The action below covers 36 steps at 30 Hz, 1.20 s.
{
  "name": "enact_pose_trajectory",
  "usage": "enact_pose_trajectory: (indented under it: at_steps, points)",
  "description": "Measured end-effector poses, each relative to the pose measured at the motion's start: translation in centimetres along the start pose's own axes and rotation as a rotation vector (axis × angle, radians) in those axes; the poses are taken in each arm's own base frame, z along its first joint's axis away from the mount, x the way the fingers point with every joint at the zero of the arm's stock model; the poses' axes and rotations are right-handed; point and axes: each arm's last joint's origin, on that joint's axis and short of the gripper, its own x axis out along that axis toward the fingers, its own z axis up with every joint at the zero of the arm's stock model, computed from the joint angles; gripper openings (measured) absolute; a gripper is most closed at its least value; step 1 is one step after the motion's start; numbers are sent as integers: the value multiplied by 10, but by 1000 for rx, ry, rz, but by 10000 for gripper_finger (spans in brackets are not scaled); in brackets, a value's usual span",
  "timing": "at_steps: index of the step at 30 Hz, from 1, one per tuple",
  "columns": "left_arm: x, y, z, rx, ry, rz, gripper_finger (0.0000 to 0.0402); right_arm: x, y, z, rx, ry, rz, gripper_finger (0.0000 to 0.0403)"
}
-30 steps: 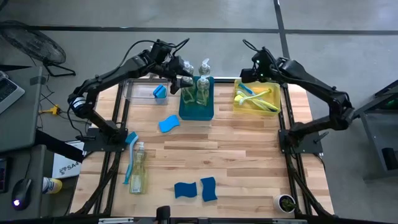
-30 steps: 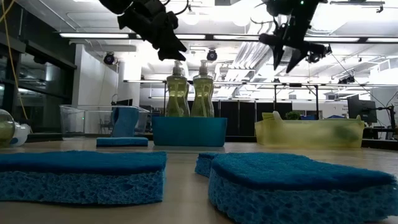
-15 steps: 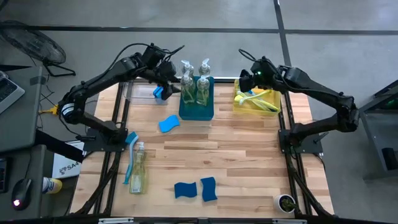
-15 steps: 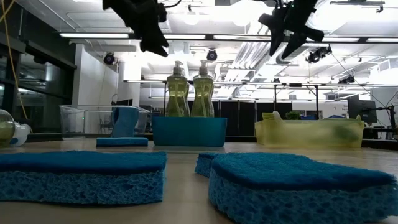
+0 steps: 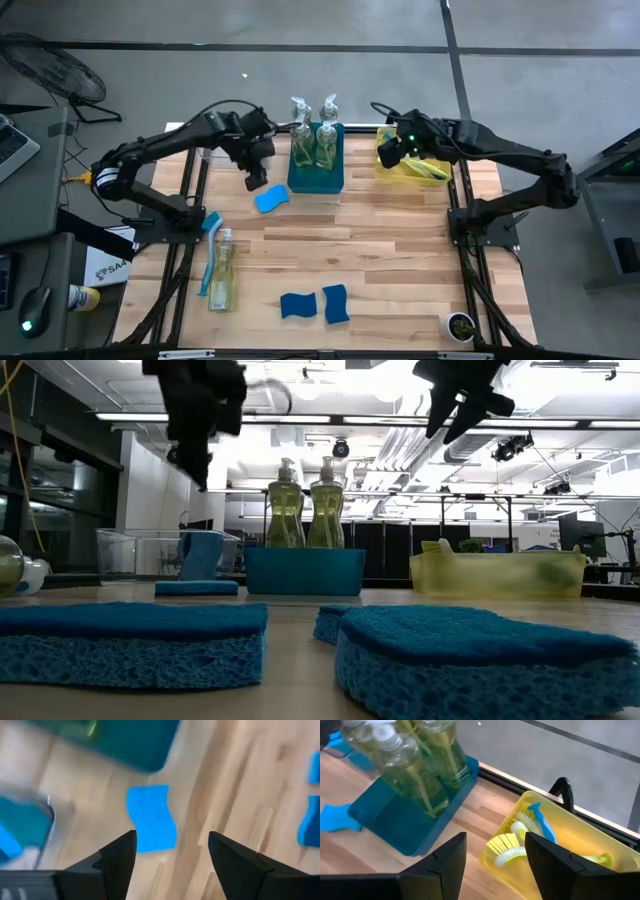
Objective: Pick & Place Kitchen Sink Supplies
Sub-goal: Put the blue sponge into the transparent bin
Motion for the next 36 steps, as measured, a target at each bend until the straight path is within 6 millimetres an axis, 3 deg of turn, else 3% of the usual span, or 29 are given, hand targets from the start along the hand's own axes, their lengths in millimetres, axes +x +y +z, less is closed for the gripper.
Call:
enact_pose_trajectory:
  at_steps: [8,16,28,36]
  points:
    - [49,7,-36,-427,181,32,212,-9,15,-11,-19,-10,21,195]
    - [86,14,-60,-753,184,68,209,-15,24,-18,-29,-24,38,195]
    - [106,19,-71,-995,103,128,209,-20,30,-23,-19,-38,47,195]
    - [107,22,-64,-1021,6,167,209,-21,31,-25,-24,-50,42,195]
